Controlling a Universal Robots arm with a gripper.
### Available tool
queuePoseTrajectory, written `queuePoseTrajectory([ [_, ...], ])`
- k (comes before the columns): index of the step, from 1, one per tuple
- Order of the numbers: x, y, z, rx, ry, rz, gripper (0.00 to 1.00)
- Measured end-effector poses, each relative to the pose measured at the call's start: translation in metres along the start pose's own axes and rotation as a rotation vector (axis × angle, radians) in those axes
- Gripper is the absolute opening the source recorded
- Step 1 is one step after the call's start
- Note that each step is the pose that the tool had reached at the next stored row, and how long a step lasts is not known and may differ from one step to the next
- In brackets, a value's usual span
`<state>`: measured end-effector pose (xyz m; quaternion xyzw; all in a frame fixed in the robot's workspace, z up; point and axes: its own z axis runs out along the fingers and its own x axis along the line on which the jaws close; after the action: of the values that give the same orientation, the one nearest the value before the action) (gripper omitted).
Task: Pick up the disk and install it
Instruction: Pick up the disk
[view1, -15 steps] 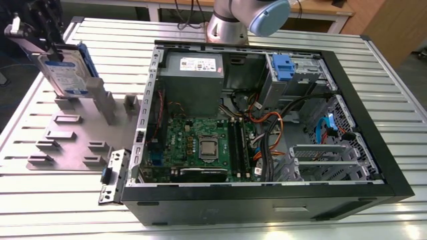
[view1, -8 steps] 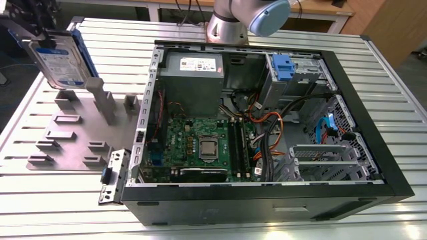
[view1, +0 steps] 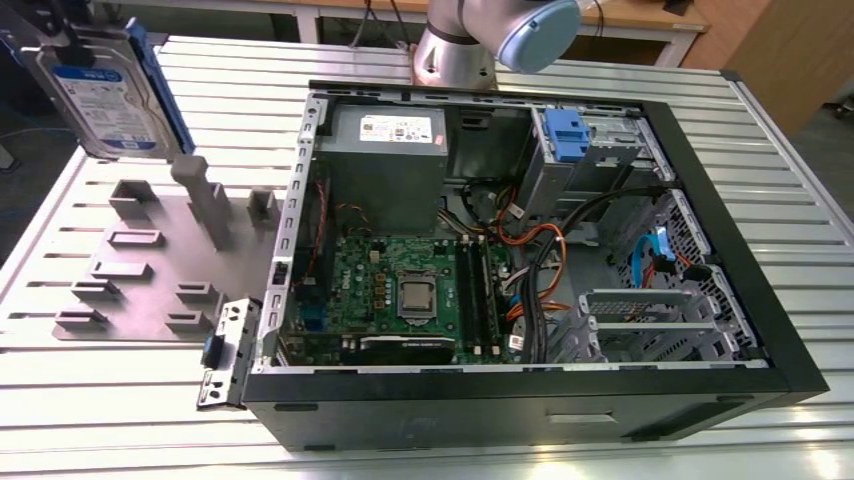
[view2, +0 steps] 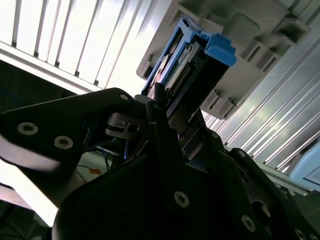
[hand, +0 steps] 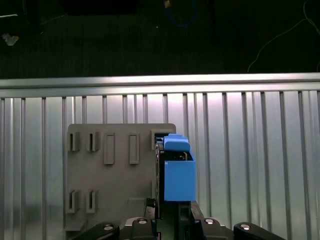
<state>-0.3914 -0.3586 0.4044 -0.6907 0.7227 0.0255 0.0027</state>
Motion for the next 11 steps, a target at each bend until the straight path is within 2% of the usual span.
queuePoseTrajectory([
  [3, -0.0004, 0.0003, -0.0101, 0.0000, -0.0004, 0.000, 0.35],
  [11, -0.0011, 0.0009, -0.0287, 0.0000, -0.0027, 0.000, 0.35],
])
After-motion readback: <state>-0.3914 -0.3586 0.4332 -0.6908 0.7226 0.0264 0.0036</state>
